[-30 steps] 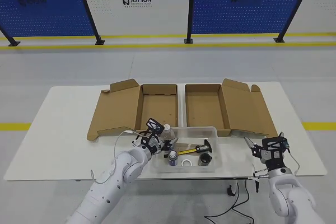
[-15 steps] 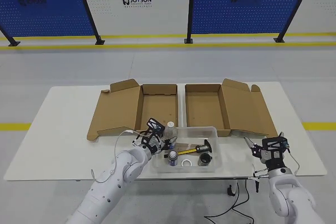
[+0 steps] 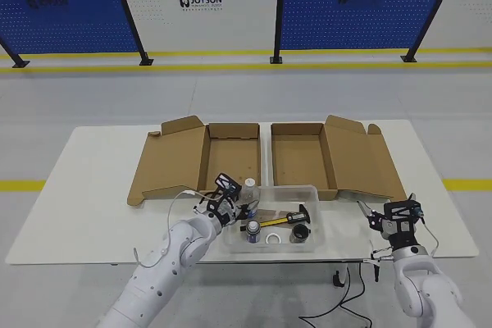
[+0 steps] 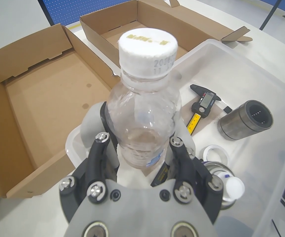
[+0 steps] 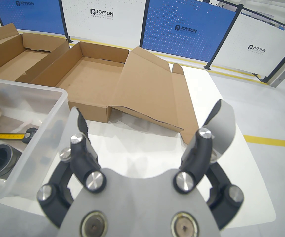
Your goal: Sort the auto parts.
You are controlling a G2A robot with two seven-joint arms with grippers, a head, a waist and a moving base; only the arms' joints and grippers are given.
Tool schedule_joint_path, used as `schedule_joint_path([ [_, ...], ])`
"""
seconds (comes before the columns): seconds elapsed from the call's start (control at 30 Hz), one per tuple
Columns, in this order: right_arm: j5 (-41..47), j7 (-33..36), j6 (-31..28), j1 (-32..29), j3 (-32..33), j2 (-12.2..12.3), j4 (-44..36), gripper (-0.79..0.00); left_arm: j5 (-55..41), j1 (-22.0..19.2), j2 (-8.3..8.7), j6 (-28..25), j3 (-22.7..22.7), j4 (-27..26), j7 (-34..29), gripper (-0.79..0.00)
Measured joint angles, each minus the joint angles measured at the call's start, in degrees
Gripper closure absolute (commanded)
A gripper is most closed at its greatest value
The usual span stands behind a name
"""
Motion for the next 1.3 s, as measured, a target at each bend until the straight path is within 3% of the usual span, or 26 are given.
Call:
schedule_joint_path([
  [0.6,0.00,0.00,0.00,0.00,0.00,0.00,0.00,-0.785,0.60,2.22,0.85,-3.58,-3.39,-4.92,2.67,0.000],
  [0.9,0.00,0.00,0.00,0.00,0.00,0.00,0.00,-0.785,-2.44,5.66,2.12,-7.33,-8.72,-16.35,0.10,0.000],
  [1.13,0.00,0.00,0.00,0.00,0.00,0.00,0.00,-0.785,-4.98,11.39,3.62,-12.24,-13.82,-25.76,-5.99,0.000],
  [1.3,0.00,0.00,0.00,0.00,0.00,0.00,0.00,-0.785,-6.39,14.56,4.31,-14.08,-16.27,-29.43,-8.21,0.000],
])
